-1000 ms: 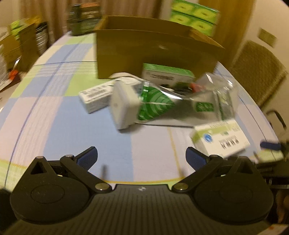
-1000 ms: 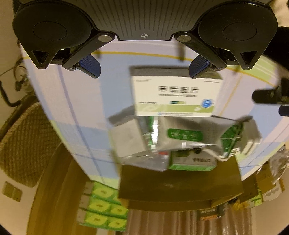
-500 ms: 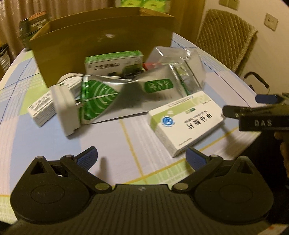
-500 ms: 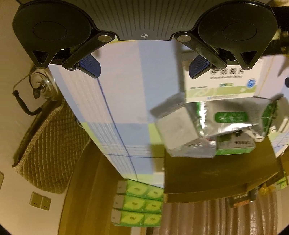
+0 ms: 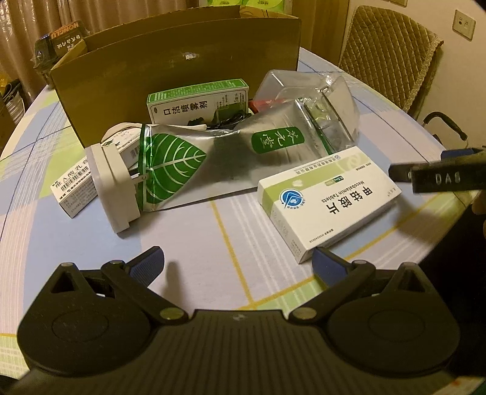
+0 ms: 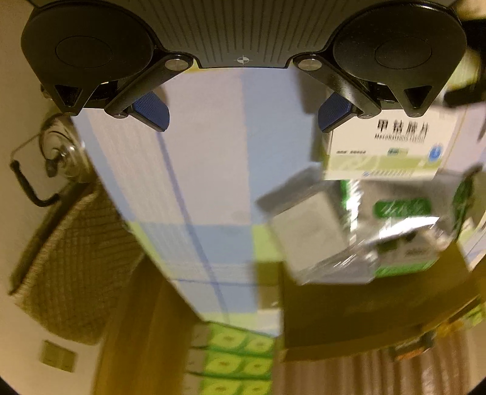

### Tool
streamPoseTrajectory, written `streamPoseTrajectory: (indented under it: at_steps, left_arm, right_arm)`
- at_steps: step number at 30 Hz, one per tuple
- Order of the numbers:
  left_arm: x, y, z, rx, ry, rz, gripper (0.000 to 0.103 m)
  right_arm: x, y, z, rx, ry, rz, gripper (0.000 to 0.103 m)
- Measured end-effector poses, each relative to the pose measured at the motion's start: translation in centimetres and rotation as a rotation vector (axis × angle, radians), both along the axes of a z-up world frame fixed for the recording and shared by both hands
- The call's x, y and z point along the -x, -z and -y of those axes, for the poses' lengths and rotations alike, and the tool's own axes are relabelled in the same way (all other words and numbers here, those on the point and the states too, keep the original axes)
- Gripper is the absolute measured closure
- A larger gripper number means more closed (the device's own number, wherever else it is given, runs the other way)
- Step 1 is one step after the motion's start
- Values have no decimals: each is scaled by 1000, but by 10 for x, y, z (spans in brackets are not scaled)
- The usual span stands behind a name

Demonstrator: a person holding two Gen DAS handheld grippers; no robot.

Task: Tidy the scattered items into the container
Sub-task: 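Grasp the Mecobalamin tablets box with the right gripper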

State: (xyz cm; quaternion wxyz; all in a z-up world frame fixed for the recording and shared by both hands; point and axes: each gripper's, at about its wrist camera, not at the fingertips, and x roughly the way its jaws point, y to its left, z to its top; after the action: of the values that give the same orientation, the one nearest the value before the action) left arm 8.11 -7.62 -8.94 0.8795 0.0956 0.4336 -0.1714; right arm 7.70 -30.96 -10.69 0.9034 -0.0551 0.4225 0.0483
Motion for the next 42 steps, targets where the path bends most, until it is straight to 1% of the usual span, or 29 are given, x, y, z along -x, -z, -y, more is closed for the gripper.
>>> streamPoseTrajectory:
  at_steps: [5,9,13,15,18,21,23,25,27,32,33,34,35,39,42]
  left_arm:
    - [-3,-2,-3,-13,-29,15,1]
    - [-3,-2,-10,-28,-55,20,1]
    - [-2,-5,-19,-33,-87,28,1]
    - [0,-8,-25,-39,-103,36,1]
    - [0,-11,-37,-31,-138,41,1]
    - [0,-15,-47,-17,-168,45,1]
    - [-1,-16,-51,-12,-181,47,1]
    - [-1,-18,-53,-6,-189,49,1]
    - [-2,-19,-54,2,-194,47,1]
    - [-4,-18,-55,9,-201,38,1]
    - [-5,-18,-56,9,-203,38,1]
    - [-5,-18,-56,12,-205,38,1]
    - [-5,-18,-57,14,-208,37,1]
    - [-5,-17,-61,23,-217,36,1]
    - [-4,-18,-62,26,-212,37,1]
  right_arm:
    - [19,0,-17,-29,-111,-25,2]
    - [34,-1,-37,-47,-257,-37,2]
    - [42,-7,-54,-27,-390,13,2]
    - [38,-10,-57,-35,-456,36,2]
    - [25,-14,-67,-55,-592,53,2]
    - [9,-14,-81,-23,-764,32,2]
    - [2,-12,-92,29,-867,23,2]
    - [-3,-11,-102,86,-947,27,2]
    - [-7,-8,-109,119,-1010,15,2]
    - [-14,0,-119,147,-1097,-54,2]
    - [-15,2,-121,150,-1105,-60,6]
    - [-16,3,-122,145,-1105,-73,20]
    - [-18,4,-123,141,-1093,-84,23]
    - [-21,4,-120,110,-1054,-104,25]
    - [-18,2,-121,113,-1028,-130,27]
